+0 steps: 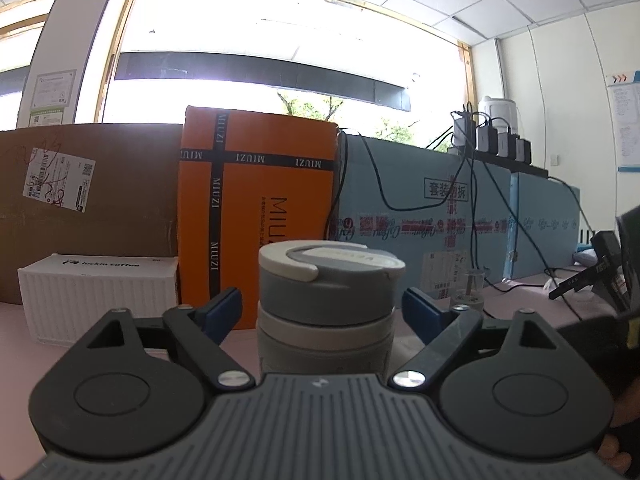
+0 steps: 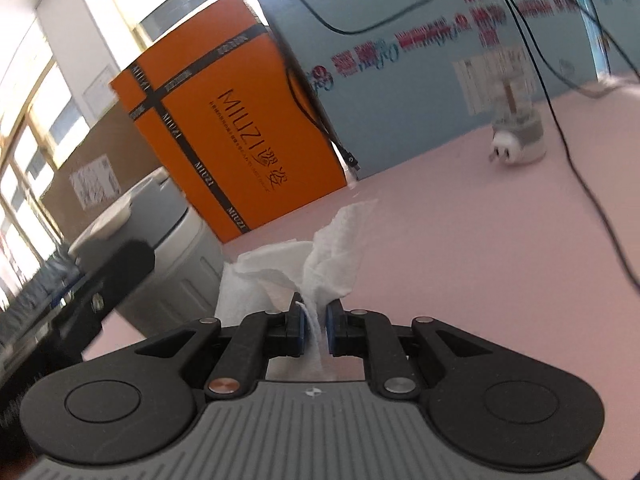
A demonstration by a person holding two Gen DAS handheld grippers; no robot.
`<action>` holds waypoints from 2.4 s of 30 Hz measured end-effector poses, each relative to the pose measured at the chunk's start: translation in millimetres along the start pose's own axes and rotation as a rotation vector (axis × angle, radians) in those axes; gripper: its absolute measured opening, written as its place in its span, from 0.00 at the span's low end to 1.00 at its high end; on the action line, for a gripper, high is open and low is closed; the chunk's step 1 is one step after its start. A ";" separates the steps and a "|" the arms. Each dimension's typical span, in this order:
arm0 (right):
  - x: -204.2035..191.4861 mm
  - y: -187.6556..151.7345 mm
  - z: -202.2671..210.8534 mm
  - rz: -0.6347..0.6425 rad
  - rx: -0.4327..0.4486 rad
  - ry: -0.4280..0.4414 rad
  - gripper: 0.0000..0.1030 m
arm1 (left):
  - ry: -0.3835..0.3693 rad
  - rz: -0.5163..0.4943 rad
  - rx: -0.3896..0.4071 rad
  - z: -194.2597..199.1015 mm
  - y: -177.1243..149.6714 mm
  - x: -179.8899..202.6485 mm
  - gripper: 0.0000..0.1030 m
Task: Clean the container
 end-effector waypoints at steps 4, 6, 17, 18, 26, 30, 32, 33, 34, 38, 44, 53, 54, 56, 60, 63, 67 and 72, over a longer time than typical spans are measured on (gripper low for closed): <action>0.9 -2.0 11.0 0.056 -0.007 -0.019 0.12 | -0.006 -0.007 0.006 3.5 1.5 2.8 0.89; -0.3 -3.4 16.8 0.084 -0.003 -0.031 0.12 | -0.002 -0.007 0.010 5.2 2.9 3.4 0.89; -1.2 6.9 22.9 0.152 0.073 -0.127 0.87 | -0.074 0.056 0.052 31.3 21.1 9.7 0.89; 1.0 9.2 21.5 0.154 0.084 -0.154 0.89 | -0.087 0.060 0.057 34.7 23.3 11.7 0.89; 30.6 27.1 3.0 0.116 0.163 -0.426 0.97 | 0.042 -0.054 0.085 59.5 45.6 51.0 0.89; 32.4 29.6 0.0 0.127 0.168 -0.456 0.98 | 0.120 -0.169 0.069 57.2 51.3 79.7 0.89; 32.2 30.4 -1.4 0.139 0.168 -0.450 0.98 | 0.110 -0.204 0.056 56.9 50.9 93.0 0.89; 32.3 31.2 -3.4 0.141 0.166 -0.452 0.98 | 0.097 -0.214 0.053 57.6 50.5 99.1 0.89; 32.8 31.8 -5.5 0.141 0.164 -0.452 0.98 | 0.082 -0.217 0.055 59.1 50.4 104.5 0.89; 33.9 31.0 -10.7 0.128 0.154 -0.449 0.98 | 0.015 -0.208 0.069 68.4 53.8 121.7 0.89; 36.6 28.9 -16.5 0.113 0.149 -0.461 0.98 | -0.061 -0.226 0.091 76.8 56.1 144.6 0.89; 36.8 28.7 -17.0 0.100 0.148 -0.449 0.98 | -0.093 -0.240 0.052 55.0 44.3 150.4 0.89; 36.7 28.7 -17.2 0.099 0.146 -0.446 0.98 | -0.094 -0.236 0.051 53.7 44.2 150.4 0.89; 36.8 29.1 -17.8 0.100 0.145 -0.443 0.98 | -0.092 -0.235 0.048 52.6 44.4 148.9 0.89; 36.8 29.0 -18.0 0.101 0.145 -0.442 0.98 | -0.095 -0.232 0.048 52.2 43.7 148.9 0.89; 37.3 29.6 -18.6 0.100 0.145 -0.441 0.98 | -0.100 -0.233 0.048 52.8 43.4 149.2 0.89; 34.7 25.7 -15.5 0.100 0.150 -0.443 0.98 | -0.101 -0.232 0.052 54.4 43.5 148.9 0.89; 35.4 26.6 -15.6 0.098 0.149 -0.441 0.98 | -0.109 -0.234 0.052 55.9 42.6 149.5 0.89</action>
Point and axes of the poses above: each gripper's, at about its wrist camera, not at the fingertips, and z roughly against the way its jaws point, x to its right, y to its top, the point moved 5 cm from there along -z, roughly the way its jaws point, and after that the axes turned 2 degrees about -z, right-handed, at the moved point
